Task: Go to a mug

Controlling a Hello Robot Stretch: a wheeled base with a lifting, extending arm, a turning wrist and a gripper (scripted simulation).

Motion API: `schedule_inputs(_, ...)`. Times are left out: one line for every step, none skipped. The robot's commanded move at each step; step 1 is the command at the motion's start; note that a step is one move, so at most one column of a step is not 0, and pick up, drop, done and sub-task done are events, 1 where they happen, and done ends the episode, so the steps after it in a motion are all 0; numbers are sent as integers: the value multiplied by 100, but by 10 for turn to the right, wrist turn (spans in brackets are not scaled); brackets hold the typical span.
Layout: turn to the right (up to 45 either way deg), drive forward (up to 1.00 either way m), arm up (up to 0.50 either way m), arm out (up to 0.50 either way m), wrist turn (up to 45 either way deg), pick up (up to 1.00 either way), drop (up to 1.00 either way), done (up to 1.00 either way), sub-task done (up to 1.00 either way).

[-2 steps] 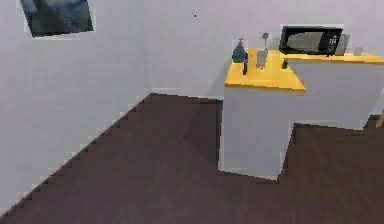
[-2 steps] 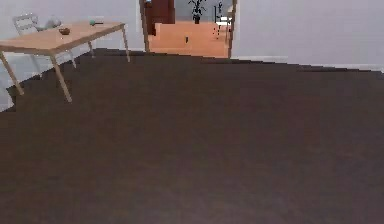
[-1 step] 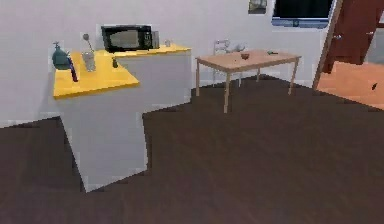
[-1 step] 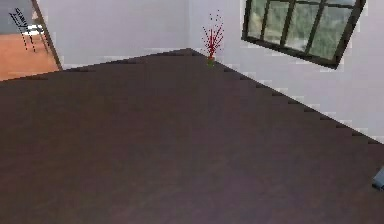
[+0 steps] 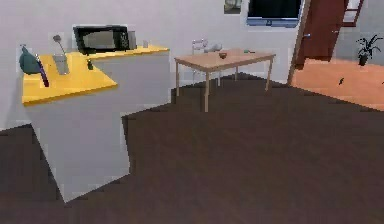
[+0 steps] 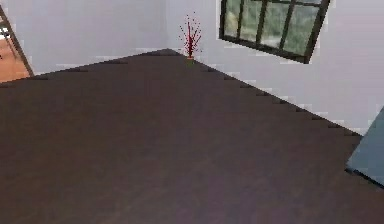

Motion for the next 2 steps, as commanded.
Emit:
schedule_inputs(0, 100, 0, 0, 0, 0, 0, 0, 0)
schedule_inputs(0, 75, 0, 0, 0, 0, 0, 0, 0)
